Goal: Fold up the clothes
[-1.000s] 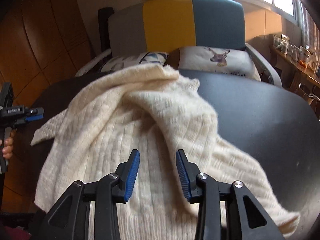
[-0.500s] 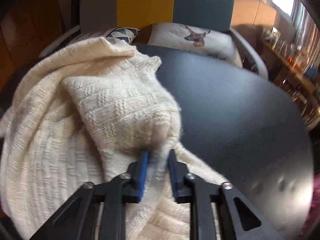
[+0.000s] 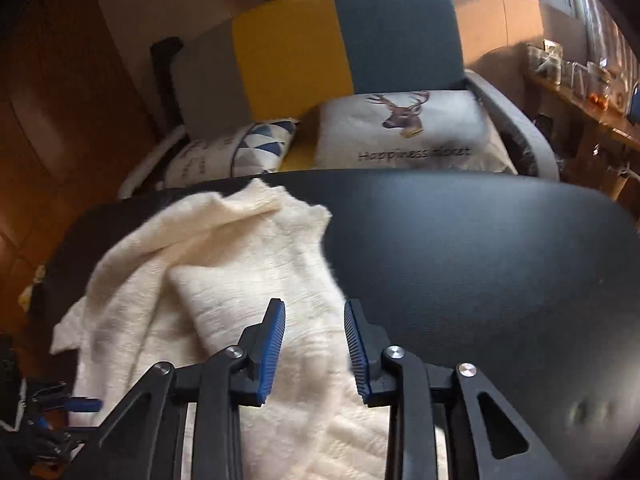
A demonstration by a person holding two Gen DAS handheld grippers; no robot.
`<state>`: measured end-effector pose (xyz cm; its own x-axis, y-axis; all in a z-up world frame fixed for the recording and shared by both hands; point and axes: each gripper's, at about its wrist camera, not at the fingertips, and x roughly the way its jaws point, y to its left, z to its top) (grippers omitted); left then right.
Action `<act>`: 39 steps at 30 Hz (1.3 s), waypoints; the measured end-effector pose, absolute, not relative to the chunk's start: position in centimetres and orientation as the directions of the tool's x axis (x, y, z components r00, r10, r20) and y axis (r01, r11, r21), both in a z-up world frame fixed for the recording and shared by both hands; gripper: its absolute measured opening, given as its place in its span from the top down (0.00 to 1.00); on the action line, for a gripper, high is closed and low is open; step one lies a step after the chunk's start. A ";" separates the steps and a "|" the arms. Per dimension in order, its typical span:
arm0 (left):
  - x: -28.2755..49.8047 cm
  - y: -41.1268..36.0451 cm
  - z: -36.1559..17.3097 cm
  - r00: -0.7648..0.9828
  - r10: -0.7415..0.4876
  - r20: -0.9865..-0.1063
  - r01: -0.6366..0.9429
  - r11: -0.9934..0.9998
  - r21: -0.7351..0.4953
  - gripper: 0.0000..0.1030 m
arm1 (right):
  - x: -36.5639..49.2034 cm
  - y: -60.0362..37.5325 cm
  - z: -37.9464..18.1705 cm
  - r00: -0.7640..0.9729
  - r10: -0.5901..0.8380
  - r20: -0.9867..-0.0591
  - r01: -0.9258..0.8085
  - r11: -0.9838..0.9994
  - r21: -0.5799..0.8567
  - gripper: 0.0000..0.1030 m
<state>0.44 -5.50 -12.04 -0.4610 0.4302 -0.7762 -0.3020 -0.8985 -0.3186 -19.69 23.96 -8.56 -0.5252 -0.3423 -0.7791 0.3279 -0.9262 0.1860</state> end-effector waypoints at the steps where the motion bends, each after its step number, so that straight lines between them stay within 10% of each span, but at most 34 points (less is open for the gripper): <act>1: 0.3 -5.9 -12.3 -0.458 0.432 -0.777 -0.285 -0.899 -0.332 0.66 | -19.1 24.0 -8.5 -0.507 -0.396 -0.765 0.339 -0.908 0.245 0.69; 15: 0.4 -7.4 -14.3 -0.451 0.440 -0.776 -0.197 -0.898 -0.394 0.58 | -18.0 25.4 -16.5 -0.315 -0.596 -0.738 0.095 -0.794 0.601 0.63; 20: 0.9 -7.1 -14.3 -0.462 0.437 -0.772 -0.226 -0.899 -0.374 0.57 | -16.6 20.0 -13.1 -0.387 -0.188 -0.903 0.350 -0.936 0.045 0.89; 25: 1.1 -7.1 -14.5 -0.448 0.454 -0.770 -0.255 -0.890 -0.377 0.57 | -16.5 15.6 -11.5 -0.616 0.173 -0.768 0.456 -0.717 -0.527 0.95; 37: 1.2 -9.5 -13.2 -0.464 0.453 -0.762 -0.213 -0.891 -0.401 0.57 | -21.8 22.3 -13.1 -0.568 0.164 -0.807 0.295 -0.875 -0.385 0.95; 39: 1.4 -12.2 -12.4 -0.515 0.420 -0.747 -0.131 -0.900 -0.415 0.57 | -20.4 22.0 -10.4 -0.622 0.080 -0.779 0.294 -0.898 -0.326 0.82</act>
<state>1.44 -12.23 -12.36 -0.5153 0.4198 -0.7471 -0.1313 -0.9002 -0.4152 -20.42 22.00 -10.40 -0.6219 0.0798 -0.7790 0.2936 -0.8984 -0.3265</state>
